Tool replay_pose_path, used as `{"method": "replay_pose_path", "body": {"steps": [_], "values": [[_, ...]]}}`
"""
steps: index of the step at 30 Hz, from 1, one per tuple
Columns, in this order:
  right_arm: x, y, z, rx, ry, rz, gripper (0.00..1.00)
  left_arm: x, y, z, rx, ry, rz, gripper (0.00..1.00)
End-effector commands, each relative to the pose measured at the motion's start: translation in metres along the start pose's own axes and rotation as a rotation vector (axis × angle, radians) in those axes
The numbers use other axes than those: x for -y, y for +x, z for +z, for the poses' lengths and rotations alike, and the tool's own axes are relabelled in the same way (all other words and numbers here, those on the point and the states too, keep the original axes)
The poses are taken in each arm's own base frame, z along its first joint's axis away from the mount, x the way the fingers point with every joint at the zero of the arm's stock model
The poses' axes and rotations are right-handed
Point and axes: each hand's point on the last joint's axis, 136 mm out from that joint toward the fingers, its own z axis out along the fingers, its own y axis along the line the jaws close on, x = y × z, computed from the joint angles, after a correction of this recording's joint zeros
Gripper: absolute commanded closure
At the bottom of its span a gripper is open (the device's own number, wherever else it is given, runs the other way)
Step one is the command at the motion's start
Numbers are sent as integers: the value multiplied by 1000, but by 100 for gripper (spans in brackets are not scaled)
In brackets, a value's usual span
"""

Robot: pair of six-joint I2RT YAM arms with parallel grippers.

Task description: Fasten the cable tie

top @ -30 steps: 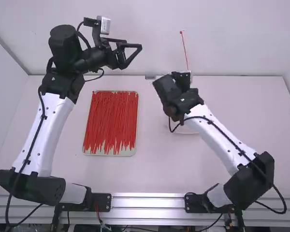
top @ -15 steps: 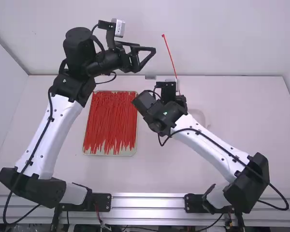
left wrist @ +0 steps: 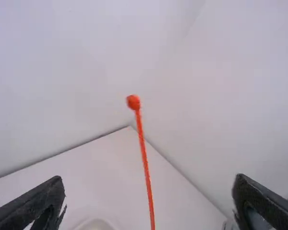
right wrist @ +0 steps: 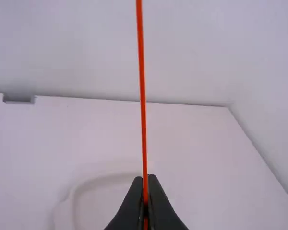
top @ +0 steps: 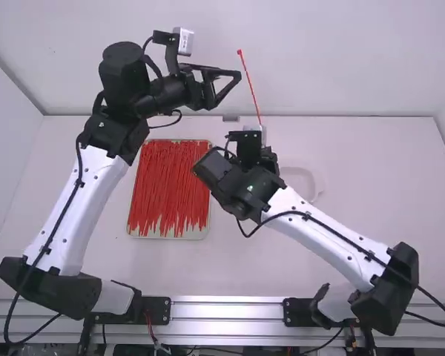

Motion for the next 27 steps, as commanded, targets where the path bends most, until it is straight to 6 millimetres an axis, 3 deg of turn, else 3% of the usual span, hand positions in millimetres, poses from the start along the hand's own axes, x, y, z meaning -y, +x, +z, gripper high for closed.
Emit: {"method": "replay_pose_path", "body": {"steps": [1, 4, 7, 13, 14, 18, 27], "values": [[7, -17, -12, 42, -10, 44, 100, 4, -5, -2, 19, -8, 7, 22], [3, -19, -18, 56, -24, 46, 100, 3, -5, -2, 21, -17, -15, 30], [-3, -21, -24, 72, -44, 39, 100, 1, -5, -1, 21, -18, -16, 45], [-4, -21, -25, 71, -49, 36, 100, -3, -5, 2, 22, -20, -16, 54], [-4, -21, -25, 71, -49, 35, 100, -4, -5, 3, 24, -19, -15, 67], [-4, -21, -25, 71, -48, 36, 100, -8, -5, 4, 29, -34, -21, 97], [-8, -24, -25, 79, -63, 26, 100, -8, -10, 4, 47, -35, -5, 98]]}}
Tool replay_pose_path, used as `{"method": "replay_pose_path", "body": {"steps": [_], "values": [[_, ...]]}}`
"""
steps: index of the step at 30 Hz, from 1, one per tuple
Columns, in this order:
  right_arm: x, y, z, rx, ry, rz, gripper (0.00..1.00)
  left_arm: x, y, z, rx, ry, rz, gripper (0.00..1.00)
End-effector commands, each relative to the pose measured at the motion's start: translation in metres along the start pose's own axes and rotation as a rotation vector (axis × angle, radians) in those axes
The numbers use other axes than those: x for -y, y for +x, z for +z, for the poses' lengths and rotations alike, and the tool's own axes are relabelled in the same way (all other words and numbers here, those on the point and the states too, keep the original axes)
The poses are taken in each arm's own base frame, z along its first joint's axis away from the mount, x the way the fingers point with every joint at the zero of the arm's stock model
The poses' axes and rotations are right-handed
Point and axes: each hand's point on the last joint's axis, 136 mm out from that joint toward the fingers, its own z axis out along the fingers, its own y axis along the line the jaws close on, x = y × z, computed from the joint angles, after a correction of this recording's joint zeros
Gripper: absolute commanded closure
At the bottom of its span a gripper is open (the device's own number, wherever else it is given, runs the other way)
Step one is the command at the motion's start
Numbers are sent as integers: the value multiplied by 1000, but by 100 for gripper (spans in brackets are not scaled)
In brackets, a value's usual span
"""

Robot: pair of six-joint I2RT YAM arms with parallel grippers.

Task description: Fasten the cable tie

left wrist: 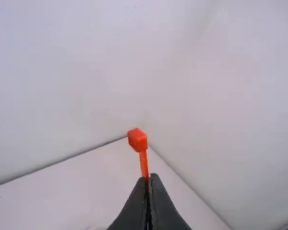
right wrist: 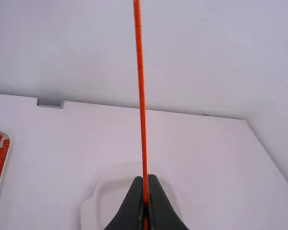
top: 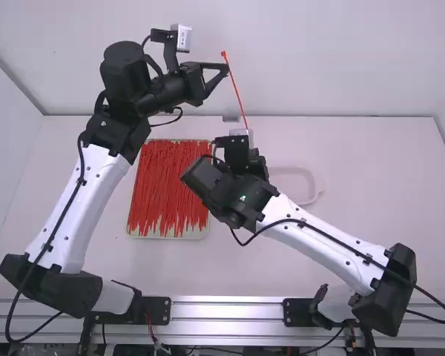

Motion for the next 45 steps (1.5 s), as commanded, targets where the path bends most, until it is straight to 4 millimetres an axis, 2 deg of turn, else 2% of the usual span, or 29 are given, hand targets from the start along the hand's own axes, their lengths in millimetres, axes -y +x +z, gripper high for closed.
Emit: {"method": "replay_pose_path", "body": {"steps": [1, 3, 4, 5, 7, 8, 10, 13, 15, 24, 27, 29, 30, 31, 33, 35, 41, 43, 44, 45], "values": [[11, -17, -6, 31, 3, 31, 100, 1, -3, 1, 10, 2, 7, 98], [11, -19, -6, 36, 1, 30, 100, 1, -3, 1, 9, 3, 6, 96], [10, -19, -6, 36, 0, 32, 100, 1, -2, 2, 9, 2, 8, 89], [10, -19, -6, 36, 0, 33, 100, 1, -2, 2, 9, 2, 8, 86], [10, -19, -6, 36, 0, 32, 100, 1, -3, 2, 10, 2, 9, 64], [10, -19, -6, 36, 0, 31, 100, 2, -4, 1, 13, 4, 12, 61], [10, -19, -6, 36, 1, 32, 100, 2, -5, 2, 18, 5, 15, 68], [10, -19, -6, 36, 0, 31, 100, -3, -7, 1, 31, -26, 9, 94], [9, -19, -7, 37, -3, 28, 100, -6, -7, 1, 36, -40, 7, 98], [8, -18, -8, 35, -9, 31, 100, -6, -8, 1, 40, -41, 25, 98], [-3, -16, -9, 15, -71, 15, 100, -7, -9, 1, 44, -51, 47, 98], [-16, -16, -12, -8, -165, -12, 82, -13, -12, 1, 58, -84, 71, 98], [-22, -17, -17, -13, -227, -23, 67, -18, -13, 0, 66, -111, 84, 98], [-23, -17, -18, -14, -234, -26, 64, -18, -13, 0, 66, -114, 84, 98], [-28, -24, -32, 1, -323, -32, 46, -27, -16, -3, 77, -150, 85, 98], [-26, -30, -43, 21, -366, -29, 42, -32, -18, -6, 80, -161, 83, 98], [6, -56, -91, 126, -513, 25, 25, -35, -19, -17, 51, -106, 95, 98], [18, -64, -109, 167, -588, 38, 22, -32, -18, -22, 28, -60, 120, 98], [21, -66, -111, 174, -599, 41, 22, -31, -18, -22, 23, -49, 125, 98], [34, -73, -125, 216, -667, 47, 21, -22, -13, -25, -8, 20, 164, 98]]}}
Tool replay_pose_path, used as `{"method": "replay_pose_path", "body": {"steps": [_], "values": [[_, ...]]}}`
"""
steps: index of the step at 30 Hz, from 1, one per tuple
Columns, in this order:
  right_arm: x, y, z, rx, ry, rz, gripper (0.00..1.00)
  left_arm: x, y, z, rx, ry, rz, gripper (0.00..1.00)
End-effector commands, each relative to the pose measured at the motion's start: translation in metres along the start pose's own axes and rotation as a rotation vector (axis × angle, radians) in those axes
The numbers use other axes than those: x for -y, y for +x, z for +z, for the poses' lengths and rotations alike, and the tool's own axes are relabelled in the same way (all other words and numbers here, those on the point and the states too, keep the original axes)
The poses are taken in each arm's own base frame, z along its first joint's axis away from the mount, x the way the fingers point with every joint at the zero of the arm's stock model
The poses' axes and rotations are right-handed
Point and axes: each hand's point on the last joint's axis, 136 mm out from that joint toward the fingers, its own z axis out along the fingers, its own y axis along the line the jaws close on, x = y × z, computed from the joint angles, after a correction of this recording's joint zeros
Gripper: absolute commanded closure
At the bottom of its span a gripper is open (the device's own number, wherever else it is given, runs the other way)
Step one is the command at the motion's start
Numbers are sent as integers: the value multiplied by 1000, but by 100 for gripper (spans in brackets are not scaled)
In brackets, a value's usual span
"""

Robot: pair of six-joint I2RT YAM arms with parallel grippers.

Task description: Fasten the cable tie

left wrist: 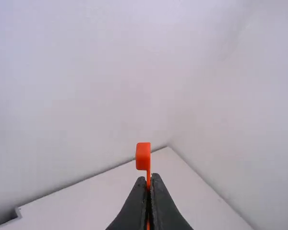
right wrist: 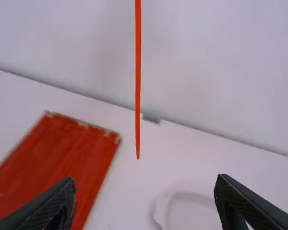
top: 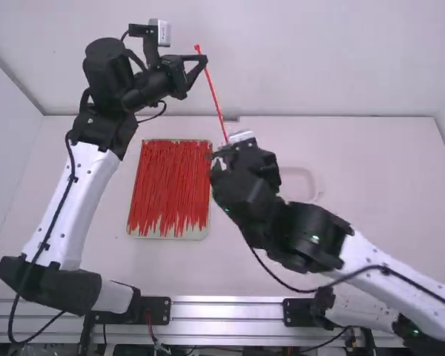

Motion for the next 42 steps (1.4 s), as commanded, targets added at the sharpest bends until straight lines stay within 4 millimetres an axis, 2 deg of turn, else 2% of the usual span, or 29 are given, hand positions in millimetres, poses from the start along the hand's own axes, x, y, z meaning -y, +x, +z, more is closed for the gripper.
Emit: {"method": "replay_pose_path", "body": {"steps": [1, 3, 5, 8, 15, 18, 25, 30, 32, 37, 42], "values": [[5, -22, -29, 70, -116, -8, 21, 18, 6, -6, -51, 141, 72, 98], [12, -32, -45, 117, -182, -15, 19, 30, 11, -11, -79, 231, 121, 98], [16, -36, -52, 138, -214, -27, 18, 36, 14, -14, -91, 272, 138, 98], [26, -46, -65, 191, -282, -58, 18, 64, 21, -22, -129, 431, 162, 98], [33, -58, -69, 254, -389, -84, 18, 98, 25, -40, -167, 637, 187, 98], [34, -63, -68, 283, -426, -113, 18, 104, 26, -45, -178, 685, 205, 98], [47, -83, -44, 344, -428, -119, 13, 112, 32, -54, -194, 756, 243, 98], [46, -95, -25, 382, -525, -96, 14, 112, 32, -54, -193, 759, 249, 98], [49, -99, -11, 389, -565, -74, 14, 113, 31, -54, -187, 762, 261, 98], [48, -98, 8, 385, -725, -28, 14, 115, 25, -54, -158, 764, 307, 98], [44, -90, 12, 373, -939, -17, 17, 119, 12, -51, -115, 733, 307, 98]]}}
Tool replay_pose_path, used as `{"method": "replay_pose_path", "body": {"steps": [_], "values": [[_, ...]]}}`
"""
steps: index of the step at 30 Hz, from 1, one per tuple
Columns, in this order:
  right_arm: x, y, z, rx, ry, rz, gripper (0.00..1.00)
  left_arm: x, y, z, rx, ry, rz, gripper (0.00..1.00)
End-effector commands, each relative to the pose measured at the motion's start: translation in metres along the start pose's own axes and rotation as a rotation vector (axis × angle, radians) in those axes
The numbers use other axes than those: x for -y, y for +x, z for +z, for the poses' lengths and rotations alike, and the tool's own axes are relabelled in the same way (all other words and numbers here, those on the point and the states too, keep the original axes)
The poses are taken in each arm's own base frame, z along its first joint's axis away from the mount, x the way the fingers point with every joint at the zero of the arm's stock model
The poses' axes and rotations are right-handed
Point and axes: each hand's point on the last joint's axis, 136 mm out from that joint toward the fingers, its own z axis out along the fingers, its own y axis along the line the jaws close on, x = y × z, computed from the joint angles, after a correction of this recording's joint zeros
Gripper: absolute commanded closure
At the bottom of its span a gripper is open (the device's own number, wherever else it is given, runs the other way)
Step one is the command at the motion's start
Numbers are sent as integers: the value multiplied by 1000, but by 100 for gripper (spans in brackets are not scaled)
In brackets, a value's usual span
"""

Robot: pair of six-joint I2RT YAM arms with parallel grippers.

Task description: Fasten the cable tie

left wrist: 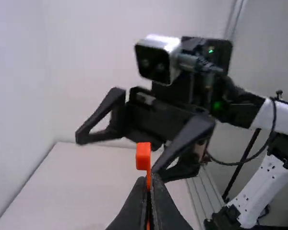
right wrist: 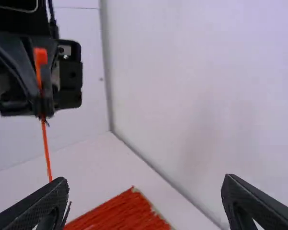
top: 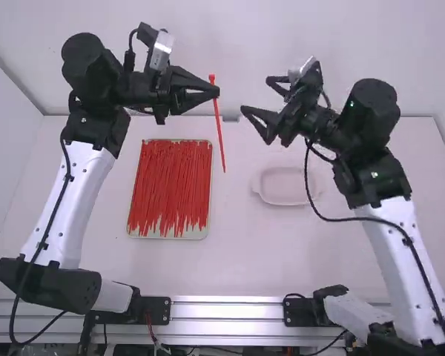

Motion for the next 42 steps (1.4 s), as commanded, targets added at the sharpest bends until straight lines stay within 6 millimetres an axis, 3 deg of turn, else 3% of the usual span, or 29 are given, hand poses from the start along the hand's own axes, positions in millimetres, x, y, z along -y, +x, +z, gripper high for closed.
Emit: {"method": "replay_pose_path", "body": {"steps": [1, 6, 14, 17, 19, 22, 23, 42], "values": [[-32, -5, -5, 18, -252, 31, 18, 2, -7, 6, 15, 4, -19, 98], [-52, 4, -5, 16, -470, 36, 19, 7, -13, 13, 31, 37, -19, 98], [-68, 18, 12, -11, -565, 81, 23, 5, -8, 23, 26, 67, -73, 98], [-75, 19, 14, -14, -587, 85, 41, 5, -8, 22, 26, 64, -96, 98], [-78, 19, 15, -14, -596, 83, 63, 5, -9, 22, 27, 64, -97, 98], [-78, 19, 16, -15, -595, 84, 84, 5, -9, 22, 27, 64, -97, 98], [-78, 19, 16, -15, -593, 84, 100, 5, -9, 22, 27, 63, -96, 98], [-70, 11, 19, 22, -549, 21, 100, -4, -27, 21, 103, -7, -60, 91]]}}
